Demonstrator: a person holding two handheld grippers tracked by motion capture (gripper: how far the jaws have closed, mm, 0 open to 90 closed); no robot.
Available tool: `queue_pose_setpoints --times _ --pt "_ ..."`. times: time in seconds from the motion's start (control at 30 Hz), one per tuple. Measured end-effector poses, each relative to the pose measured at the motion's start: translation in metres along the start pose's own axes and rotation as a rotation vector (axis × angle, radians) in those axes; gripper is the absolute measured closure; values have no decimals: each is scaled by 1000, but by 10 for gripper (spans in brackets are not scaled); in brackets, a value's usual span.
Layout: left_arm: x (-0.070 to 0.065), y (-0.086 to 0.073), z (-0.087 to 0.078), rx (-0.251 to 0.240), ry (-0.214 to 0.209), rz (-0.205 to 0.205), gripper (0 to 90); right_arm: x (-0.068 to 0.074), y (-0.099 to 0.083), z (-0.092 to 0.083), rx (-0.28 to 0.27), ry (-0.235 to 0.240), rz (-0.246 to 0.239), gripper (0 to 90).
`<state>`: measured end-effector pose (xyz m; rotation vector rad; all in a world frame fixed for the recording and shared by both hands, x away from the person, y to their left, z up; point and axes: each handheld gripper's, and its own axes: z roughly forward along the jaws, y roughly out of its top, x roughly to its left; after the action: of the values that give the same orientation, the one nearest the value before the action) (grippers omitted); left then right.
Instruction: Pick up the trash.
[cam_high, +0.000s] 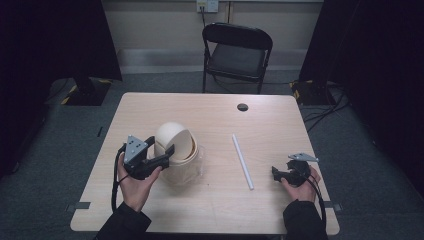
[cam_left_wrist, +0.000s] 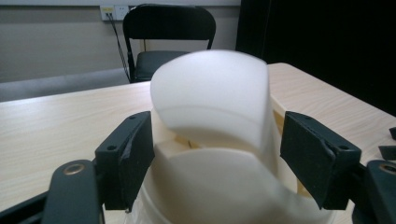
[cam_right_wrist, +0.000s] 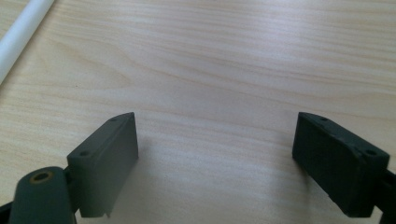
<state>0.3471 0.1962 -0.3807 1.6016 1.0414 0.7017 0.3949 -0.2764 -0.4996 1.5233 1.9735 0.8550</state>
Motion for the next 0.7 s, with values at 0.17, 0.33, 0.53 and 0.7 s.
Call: queue_pose_setpoints --times 0.17,0.33,0.53,0.7 --pt "-3 5 -5 -19 -18 15 274 0 0 0 0 0 0 138" --pt "-6 8 -9 -41 -39 22 297 0 0 0 -1 -1 -1 140" --pt "-11 3 -17 -44 -78 51 307 1 -1 -1 -8 4 -5 184" --pt "-1 -7 -37 -51 -55 48 295 4 -3 -5 -36 16 -31 333"
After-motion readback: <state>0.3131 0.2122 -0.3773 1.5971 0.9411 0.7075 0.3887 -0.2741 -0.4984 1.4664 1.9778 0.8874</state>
